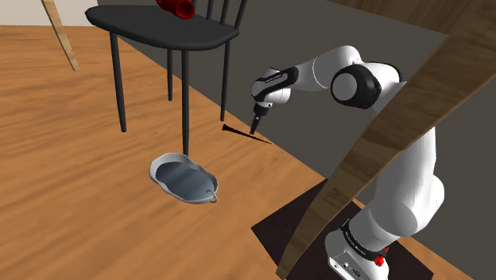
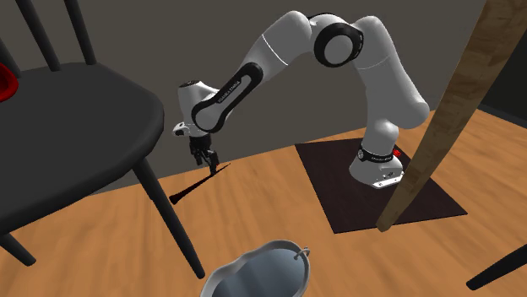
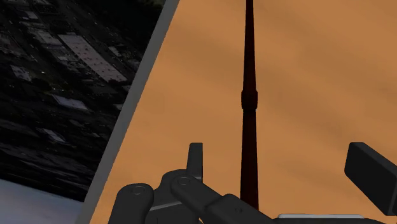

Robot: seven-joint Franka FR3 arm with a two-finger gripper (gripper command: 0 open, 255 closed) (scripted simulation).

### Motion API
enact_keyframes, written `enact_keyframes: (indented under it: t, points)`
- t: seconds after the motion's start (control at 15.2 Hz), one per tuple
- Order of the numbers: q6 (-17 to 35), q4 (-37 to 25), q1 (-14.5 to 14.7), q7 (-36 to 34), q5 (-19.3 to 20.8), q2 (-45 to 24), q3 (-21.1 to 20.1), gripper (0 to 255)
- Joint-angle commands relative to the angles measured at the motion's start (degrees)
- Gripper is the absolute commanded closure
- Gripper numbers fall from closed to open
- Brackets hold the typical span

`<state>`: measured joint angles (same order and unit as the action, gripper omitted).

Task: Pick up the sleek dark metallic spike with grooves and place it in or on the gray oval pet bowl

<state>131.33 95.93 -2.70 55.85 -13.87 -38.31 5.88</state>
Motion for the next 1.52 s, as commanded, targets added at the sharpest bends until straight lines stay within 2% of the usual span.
enact_keyframes:
  t: [0.0, 0.46, 0.92, 0.99, 1.45]
  points:
    - [0.2, -2.3, -0.2, 0.6, -0.1, -2.5, -0.4, 0]
    - [3.4, -2.6, -0.2, 0.9, -0.7, -6.0, -0.9, 0]
    - [3.4, -2.6, -0.2, 0.9, -0.7, -6.0, -0.9, 0]
    - [3.4, -2.6, -0.2, 0.9, -0.7, -6.0, -0.9, 255]
    - [3.5, -2.6, -0.2, 0.9, -0.7, -6.2, -0.9, 255]
